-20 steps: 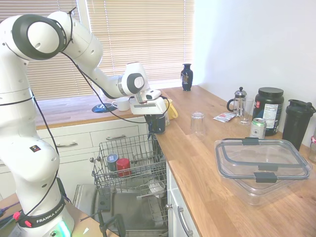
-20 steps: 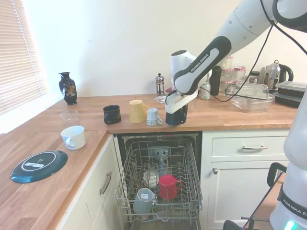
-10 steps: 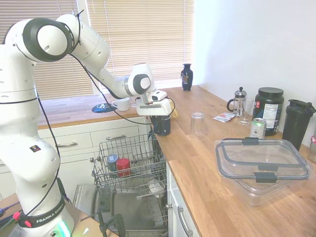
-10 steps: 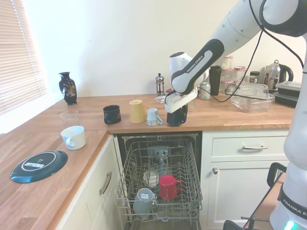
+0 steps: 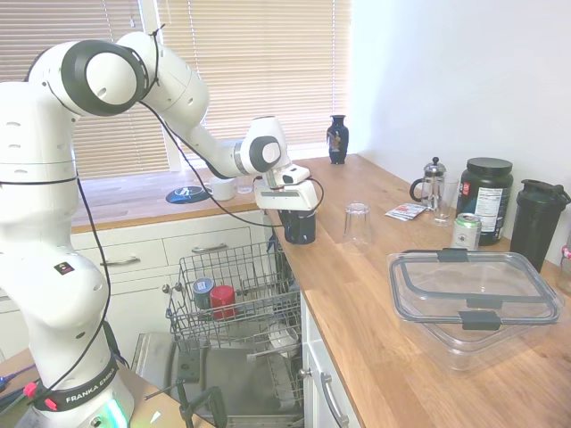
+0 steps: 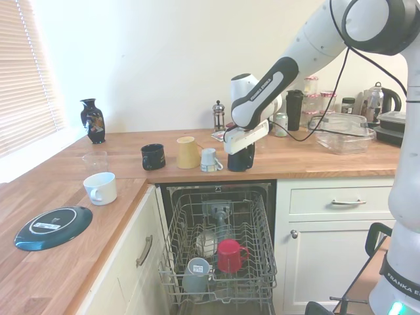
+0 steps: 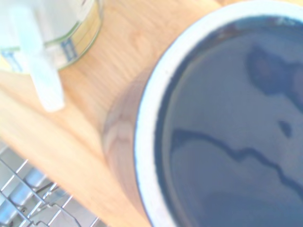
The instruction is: Unload a mug from dishwasher
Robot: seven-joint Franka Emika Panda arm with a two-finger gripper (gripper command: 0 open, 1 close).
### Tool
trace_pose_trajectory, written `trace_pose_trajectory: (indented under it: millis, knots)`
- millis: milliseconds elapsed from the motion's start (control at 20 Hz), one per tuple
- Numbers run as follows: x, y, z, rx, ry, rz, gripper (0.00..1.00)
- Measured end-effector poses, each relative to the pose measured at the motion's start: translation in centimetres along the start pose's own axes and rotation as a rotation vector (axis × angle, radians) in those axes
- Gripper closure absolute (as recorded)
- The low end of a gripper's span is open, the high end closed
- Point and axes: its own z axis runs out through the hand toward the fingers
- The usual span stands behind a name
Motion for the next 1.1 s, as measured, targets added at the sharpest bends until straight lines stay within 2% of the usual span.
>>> trace_pose_trajectory:
  millis: [200,250,1100]
  knots:
    - [0.0,-1.0,-0.2,-0.012,-0.009,-0.011,1.00]
    - [-0.1,-1.2,-0.2,-0.017,-0.013,-0.015,0.00]
    - [0.6,-1.1,-0.2,-0.032,-0.019,-0.010,0.00]
